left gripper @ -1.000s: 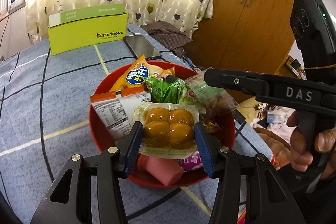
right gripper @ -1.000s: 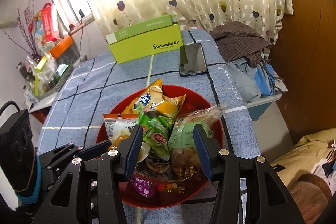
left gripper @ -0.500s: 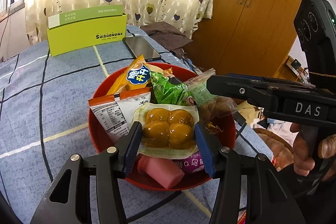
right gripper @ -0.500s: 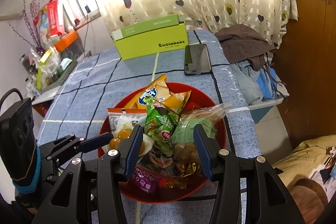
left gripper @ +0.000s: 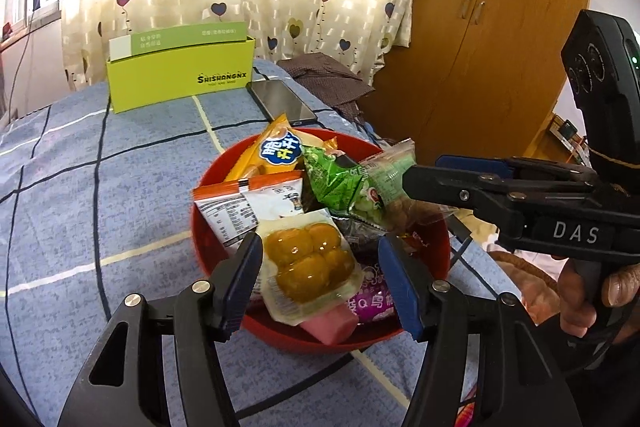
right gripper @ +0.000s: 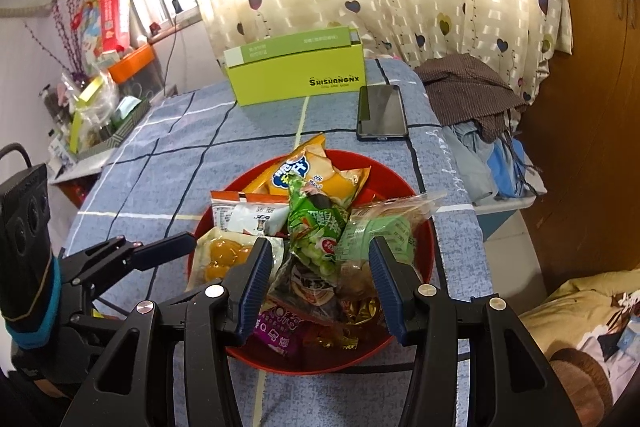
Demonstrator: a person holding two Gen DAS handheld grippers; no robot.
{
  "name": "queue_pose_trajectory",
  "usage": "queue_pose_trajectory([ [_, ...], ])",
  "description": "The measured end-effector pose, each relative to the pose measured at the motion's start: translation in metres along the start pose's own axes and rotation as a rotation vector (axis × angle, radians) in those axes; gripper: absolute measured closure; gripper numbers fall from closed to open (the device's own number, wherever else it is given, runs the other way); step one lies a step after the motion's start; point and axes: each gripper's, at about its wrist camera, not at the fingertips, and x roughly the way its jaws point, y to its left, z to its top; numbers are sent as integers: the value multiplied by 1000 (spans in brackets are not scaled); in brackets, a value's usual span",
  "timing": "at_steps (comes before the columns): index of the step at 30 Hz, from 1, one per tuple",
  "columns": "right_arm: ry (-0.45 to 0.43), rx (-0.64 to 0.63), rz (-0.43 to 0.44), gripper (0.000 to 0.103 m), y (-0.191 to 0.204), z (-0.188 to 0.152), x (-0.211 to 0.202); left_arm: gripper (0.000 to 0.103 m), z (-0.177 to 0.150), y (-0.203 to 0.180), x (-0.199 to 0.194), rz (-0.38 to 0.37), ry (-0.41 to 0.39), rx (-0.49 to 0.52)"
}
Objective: Organize snacks
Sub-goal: 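Lower both items into the basket and open both tools to release them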
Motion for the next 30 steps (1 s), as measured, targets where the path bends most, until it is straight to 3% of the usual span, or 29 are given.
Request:
queue_pose_trajectory([
  [17, -6, -24, 0, 54, 6, -6, -3, 43, -7, 12, -12, 53, -8, -72],
  [22, -13, -40, 3, 63, 8, -8, -6, 79, -11, 14, -4, 71, 33, -80],
  [30, 18, -57, -4, 69, 9, -10, 0, 80, -6, 10, 7, 73, 37, -62],
])
